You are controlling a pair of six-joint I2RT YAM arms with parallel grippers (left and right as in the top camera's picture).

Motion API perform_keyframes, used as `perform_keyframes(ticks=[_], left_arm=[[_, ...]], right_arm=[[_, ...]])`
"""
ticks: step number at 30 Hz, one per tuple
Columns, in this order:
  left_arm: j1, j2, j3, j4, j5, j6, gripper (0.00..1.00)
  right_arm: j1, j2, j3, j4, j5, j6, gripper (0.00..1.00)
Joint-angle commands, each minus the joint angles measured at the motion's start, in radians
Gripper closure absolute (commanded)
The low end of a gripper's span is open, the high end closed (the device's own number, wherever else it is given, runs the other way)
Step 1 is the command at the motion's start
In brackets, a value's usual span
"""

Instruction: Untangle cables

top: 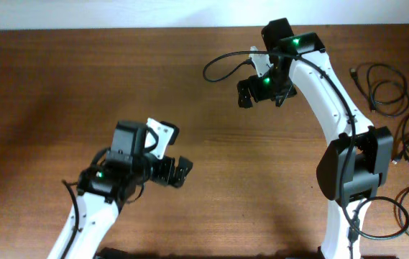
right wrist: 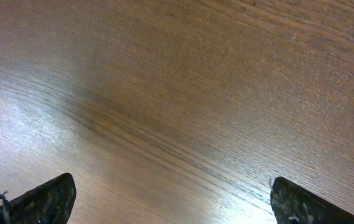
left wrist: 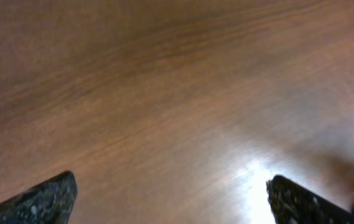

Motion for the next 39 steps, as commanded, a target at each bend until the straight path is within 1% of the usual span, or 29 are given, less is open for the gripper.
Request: perform_keyframes(ticks=[1, 11, 14, 18, 20, 24, 28, 35, 39], left_arm=[[0.0, -0.099, -0.13, 0.082, -0.031, 0.012, 0.01], [0.0, -0.401, -0.424, 0.299, -0.031, 0.04, 0.01], [-0.002, -0.483, -0.464, 0.312, -0.031, 0.072, 0.01], [-0.001, -0.591, -0.541, 0.351, -0.032, 0.168, 0.01], [0.0, -0.641, -0.61, 0.454, -0.032, 0.198, 0.01], [0.002, -0.71, -0.75, 0.66, -0.031, 0.201, 0.01], [0.011, -0.781, -0.764, 0.648, -0.023, 0.2, 0.01], [0.032, -0.85, -0.764, 0.649, -0.013, 0.201, 0.01], [0.072, -0.908, -0.764, 0.676, -0.013, 0.2, 0.01]], right_arm=[[0.0, 0.003, -0.009, 0.0, 0.012, 0.008, 0.02], [0.0, 0.003, -0.009, 0.0, 0.012, 0.008, 0.01], [0.0, 0.003, -0.009, 0.0, 0.012, 0.008, 0.01], [0.0, 0.003, -0.009, 0.0, 0.012, 0.008, 0.01], [0.0, 0.003, -0.009, 0.0, 0.012, 0.008, 0.01], [0.0, 0.003, -0.009, 0.0, 0.012, 0.008, 0.01], [0.0, 0.003, -0.009, 0.001, 0.012, 0.008, 0.01], [0.0, 0.003, -0.009, 0.0, 0.012, 0.008, 0.01], [0.0, 0.003, -0.009, 0.0, 0.012, 0.008, 0.01]])
